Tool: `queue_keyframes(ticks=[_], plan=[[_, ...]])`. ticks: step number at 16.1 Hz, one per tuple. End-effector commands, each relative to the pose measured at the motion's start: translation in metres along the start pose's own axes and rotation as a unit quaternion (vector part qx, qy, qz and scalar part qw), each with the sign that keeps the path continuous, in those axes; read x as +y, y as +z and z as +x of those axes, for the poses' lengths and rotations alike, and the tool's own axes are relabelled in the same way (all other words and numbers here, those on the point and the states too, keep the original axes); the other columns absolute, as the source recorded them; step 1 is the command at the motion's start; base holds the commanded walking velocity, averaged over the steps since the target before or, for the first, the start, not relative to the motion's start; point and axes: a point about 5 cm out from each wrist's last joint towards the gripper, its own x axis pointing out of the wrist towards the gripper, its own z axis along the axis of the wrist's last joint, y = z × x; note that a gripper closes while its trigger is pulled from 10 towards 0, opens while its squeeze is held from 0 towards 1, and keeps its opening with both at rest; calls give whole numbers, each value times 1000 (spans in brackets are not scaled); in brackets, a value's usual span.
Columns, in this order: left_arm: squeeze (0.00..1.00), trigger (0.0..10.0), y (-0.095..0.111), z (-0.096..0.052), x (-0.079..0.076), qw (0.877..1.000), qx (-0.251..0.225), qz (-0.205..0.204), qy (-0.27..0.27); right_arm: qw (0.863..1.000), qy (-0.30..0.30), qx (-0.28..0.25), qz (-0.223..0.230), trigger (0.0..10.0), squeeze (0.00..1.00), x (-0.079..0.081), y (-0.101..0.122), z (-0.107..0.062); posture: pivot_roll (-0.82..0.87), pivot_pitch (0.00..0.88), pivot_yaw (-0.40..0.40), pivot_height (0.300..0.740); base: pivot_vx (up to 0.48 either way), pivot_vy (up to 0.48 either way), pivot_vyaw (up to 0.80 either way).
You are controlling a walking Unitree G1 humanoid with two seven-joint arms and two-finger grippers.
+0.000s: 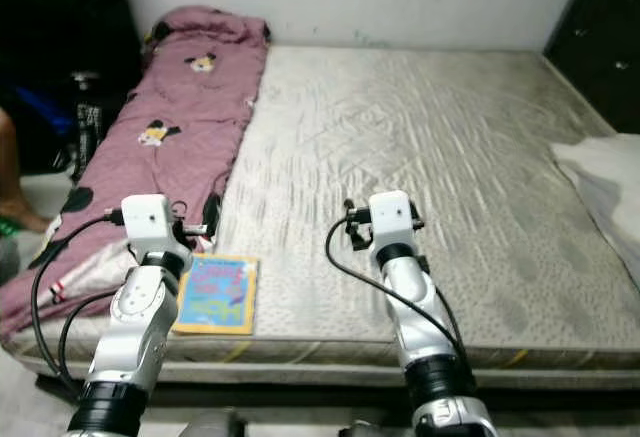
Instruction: Clean up the room
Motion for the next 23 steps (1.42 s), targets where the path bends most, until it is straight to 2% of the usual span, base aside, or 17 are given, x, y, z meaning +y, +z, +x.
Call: queue_keyframes(ticks=[1,12,14,17,19,20,21,23], plan=[[0,10000,2,0,8,1000,-1,7,9,1000,12,-6,6,10000,0,8,4,2,43,0,-16,740,0,480,0],[0,10000,3,0,9,1000,-5,5,14,1000,14,-2,5,10000,0,9,3,3,39,0,-16,740,0,477,0],[0,10000,2,1,10,999,-1,25,23,1000,14,-2,6,10000,0,9,3,3,39,0,-16,740,0,0,0],[0,10000,10,4,21,994,-15,103,38,1000,12,-2,6,10000,0,9,4,3,39,0,-16,740,0,0,0],[0,10000,10,0,27,996,-31,81,-3,1000,12,-3,7,10000,0,8,4,3,39,0,-16,740,0,0,0],[0,10000,4,-3,30,999,-14,45,1,1000,12,-1,7,10000,0,8,3,3,38,0,-12,740,0,0,0],[0,10000,4,-7,32,999,-22,45,5,1000,12,-1,8,10000,0,8,3,3,38,0,-13,740,0,0,-788],[0,10000,2,-5,37,997,-16,67,46,1000,12,0,8,10000,0,8,3,3,42,0,-17,740,0,0,-766]])
